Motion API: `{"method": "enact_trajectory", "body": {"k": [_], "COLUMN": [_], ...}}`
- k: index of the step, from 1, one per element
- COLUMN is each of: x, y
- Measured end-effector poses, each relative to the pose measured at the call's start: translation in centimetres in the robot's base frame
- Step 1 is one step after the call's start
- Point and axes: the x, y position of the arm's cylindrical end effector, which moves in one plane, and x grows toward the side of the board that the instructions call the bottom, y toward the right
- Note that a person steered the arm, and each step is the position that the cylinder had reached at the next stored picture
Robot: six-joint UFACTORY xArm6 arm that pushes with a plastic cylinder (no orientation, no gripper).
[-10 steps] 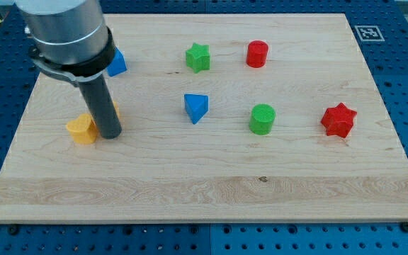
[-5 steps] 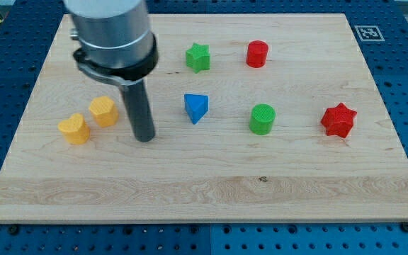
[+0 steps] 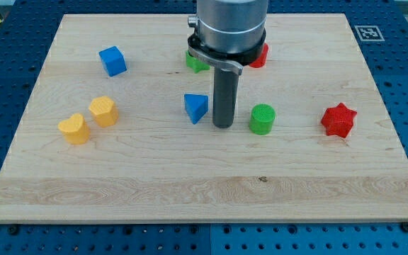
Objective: Slide the blue triangle closer to yellow hexagon
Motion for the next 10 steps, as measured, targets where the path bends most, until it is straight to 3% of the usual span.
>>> {"method": "enact_trajectory", "body": {"k": [2,10], "x": [-1.8,-1.4], "y": [-1.6,-12.9]}}
